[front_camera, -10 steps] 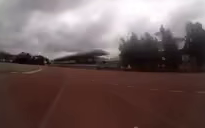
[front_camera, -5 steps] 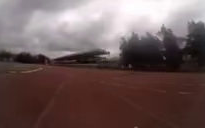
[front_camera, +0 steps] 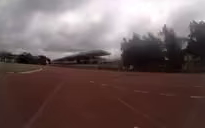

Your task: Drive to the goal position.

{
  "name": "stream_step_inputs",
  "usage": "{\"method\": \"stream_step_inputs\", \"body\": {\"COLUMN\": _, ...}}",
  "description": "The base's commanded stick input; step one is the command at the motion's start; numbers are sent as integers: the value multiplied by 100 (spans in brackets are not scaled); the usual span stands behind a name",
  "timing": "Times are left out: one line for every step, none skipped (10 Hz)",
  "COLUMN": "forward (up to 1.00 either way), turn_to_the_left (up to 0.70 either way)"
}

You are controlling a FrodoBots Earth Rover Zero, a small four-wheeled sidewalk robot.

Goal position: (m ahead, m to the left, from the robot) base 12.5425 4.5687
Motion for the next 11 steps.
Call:
{"method": "stream_step_inputs", "body": {"forward": 70, "turn_to_the_left": 0}}
{"method": "stream_step_inputs", "body": {"forward": 70, "turn_to_the_left": 0}}
{"method": "stream_step_inputs", "body": {"forward": 70, "turn_to_the_left": 0}}
{"method": "stream_step_inputs", "body": {"forward": 70, "turn_to_the_left": 0}}
{"method": "stream_step_inputs", "body": {"forward": 70, "turn_to_the_left": 0}}
{"method": "stream_step_inputs", "body": {"forward": 70, "turn_to_the_left": 0}}
{"method": "stream_step_inputs", "body": {"forward": 70, "turn_to_the_left": 0}}
{"method": "stream_step_inputs", "body": {"forward": 70, "turn_to_the_left": 0}}
{"method": "stream_step_inputs", "body": {"forward": 70, "turn_to_the_left": 0}}
{"method": "stream_step_inputs", "body": {"forward": 70, "turn_to_the_left": 0}}
{"method": "stream_step_inputs", "body": {"forward": 70, "turn_to_the_left": 0}}
